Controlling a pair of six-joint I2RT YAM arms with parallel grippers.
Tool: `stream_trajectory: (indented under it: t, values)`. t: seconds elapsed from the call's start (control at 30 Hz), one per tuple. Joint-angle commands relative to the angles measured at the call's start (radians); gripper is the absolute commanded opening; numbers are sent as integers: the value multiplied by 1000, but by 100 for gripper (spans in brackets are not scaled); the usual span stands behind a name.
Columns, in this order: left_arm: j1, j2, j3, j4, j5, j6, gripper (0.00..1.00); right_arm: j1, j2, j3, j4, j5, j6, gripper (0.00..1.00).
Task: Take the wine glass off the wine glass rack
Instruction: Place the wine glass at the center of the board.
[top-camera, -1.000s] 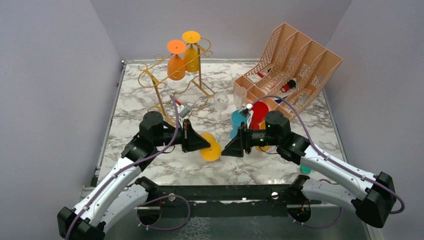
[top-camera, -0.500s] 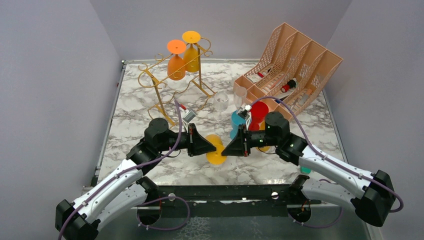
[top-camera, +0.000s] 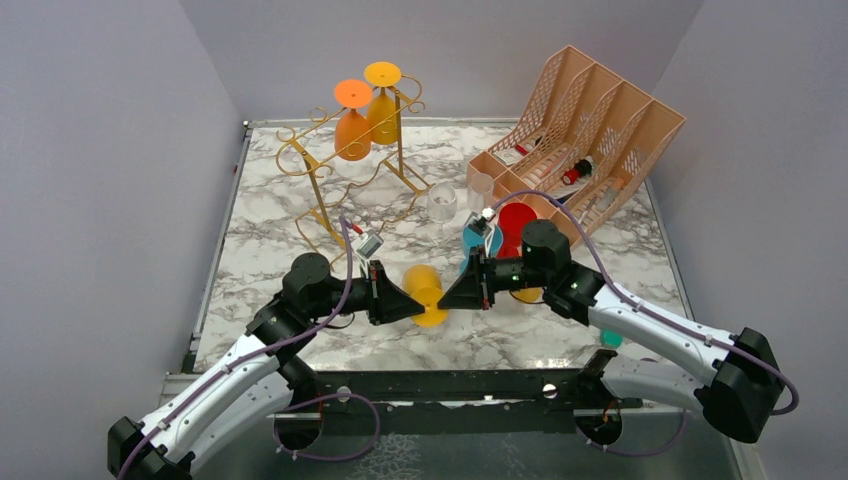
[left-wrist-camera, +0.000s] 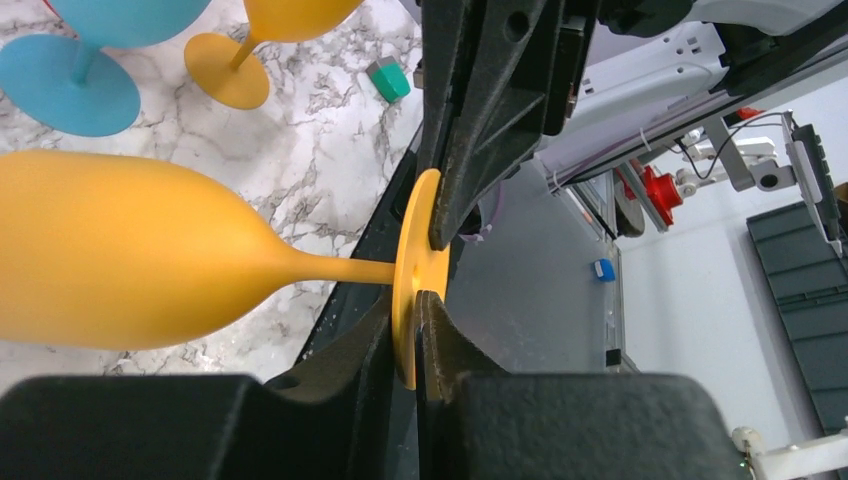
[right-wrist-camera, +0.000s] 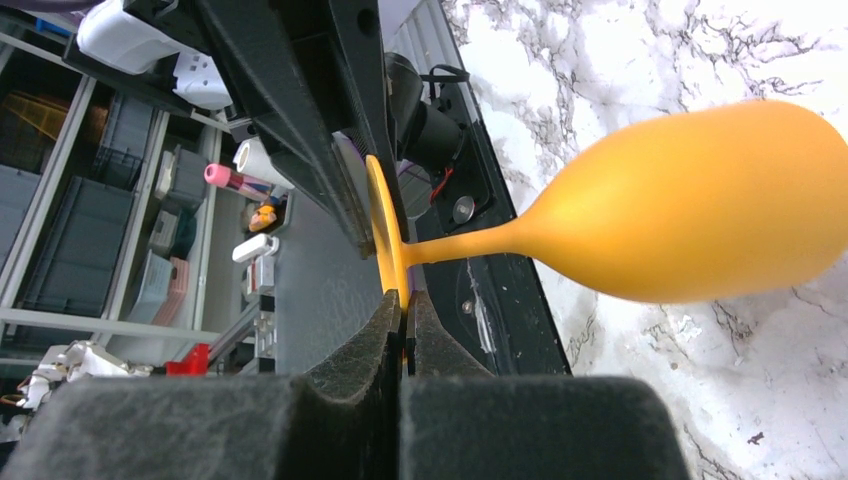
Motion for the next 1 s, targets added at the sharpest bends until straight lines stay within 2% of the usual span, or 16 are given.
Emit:
stream_trajectory:
  t: [0.0, 0.07, 0.17, 0.23, 0.47, 0.6, 0.73, 0.97]
  values:
    - [-4, 15, 2, -25, -26, 39, 0, 9, 4, 51, 47, -32, -8, 1]
    - [-5, 19, 9, -41, -29, 72, 0, 9, -2, 61, 34, -36, -25, 8]
    - [-5, 2, 8, -54, -24, 129, 0, 9, -18, 96, -42, 13, -73, 31]
    - [-5, -23, -2, -52, -3, 168, 0, 9, -34, 118, -109, 83, -104, 40]
    - [-4, -109, -39, -13, 49, 316, 0, 6, -66, 234, -365, 470, -174, 51]
    - [-5, -152, -76, 104, 137, 377, 0, -23, -9, 321, -426, 408, -205, 55]
    - [-5, -194, -146, 277, 202, 406, 0, -72, 74, 414, -471, 238, -235, 57]
    - [-5, -264, -200, 299, 294, 538, 0, -135, 156, 528, -558, 157, -313, 60]
